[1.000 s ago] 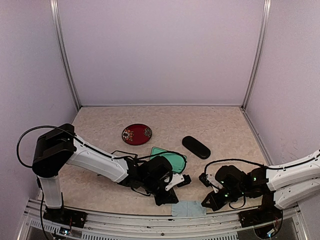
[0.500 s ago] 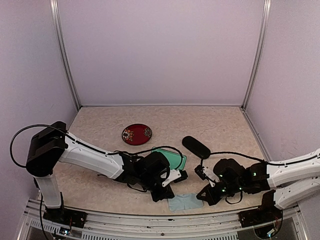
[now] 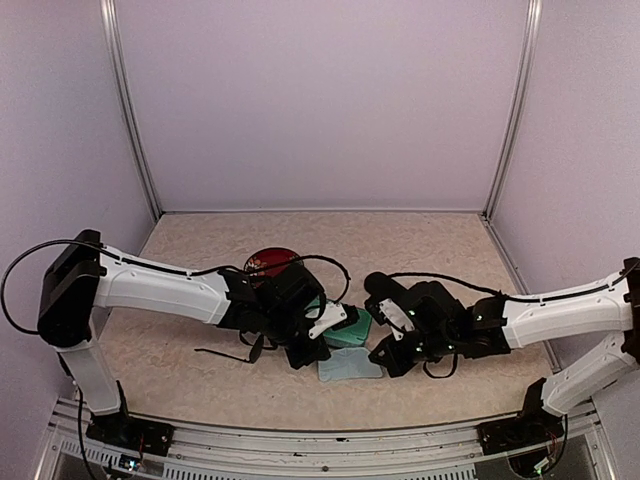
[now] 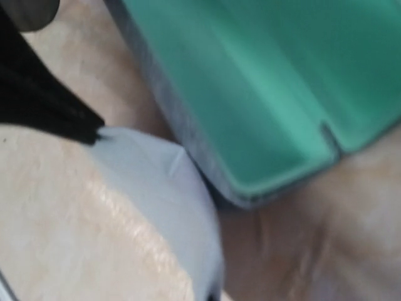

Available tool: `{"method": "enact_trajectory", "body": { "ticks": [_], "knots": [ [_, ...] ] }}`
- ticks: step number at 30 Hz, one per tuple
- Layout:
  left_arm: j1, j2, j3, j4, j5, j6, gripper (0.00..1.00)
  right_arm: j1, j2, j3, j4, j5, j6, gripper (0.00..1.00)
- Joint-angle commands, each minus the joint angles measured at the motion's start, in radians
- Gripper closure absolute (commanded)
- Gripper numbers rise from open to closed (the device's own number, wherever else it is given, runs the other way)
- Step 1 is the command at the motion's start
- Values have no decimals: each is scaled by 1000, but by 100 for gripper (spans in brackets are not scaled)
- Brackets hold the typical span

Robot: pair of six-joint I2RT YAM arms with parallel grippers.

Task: Organize the sunglasses
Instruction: Place the folded cleaning cloth in the sunglasses case.

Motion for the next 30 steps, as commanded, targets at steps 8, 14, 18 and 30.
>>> {"method": "enact_trajectory", "body": {
  "ticks": [8,14,18,30],
  "knots": [
    [86,-7,160,-247,-96,114,100,-53,123,107,105,-18,-89,100],
    [116,20,268,-351,-101,151,100,-80,147,129,136,-48,-90,100],
    [148,57,327,-385,-91,175,100,-109,172,145,141,-69,-84,100],
    [201,141,380,-409,-71,184,100,-160,261,166,164,-126,-87,100]
  ]
}}
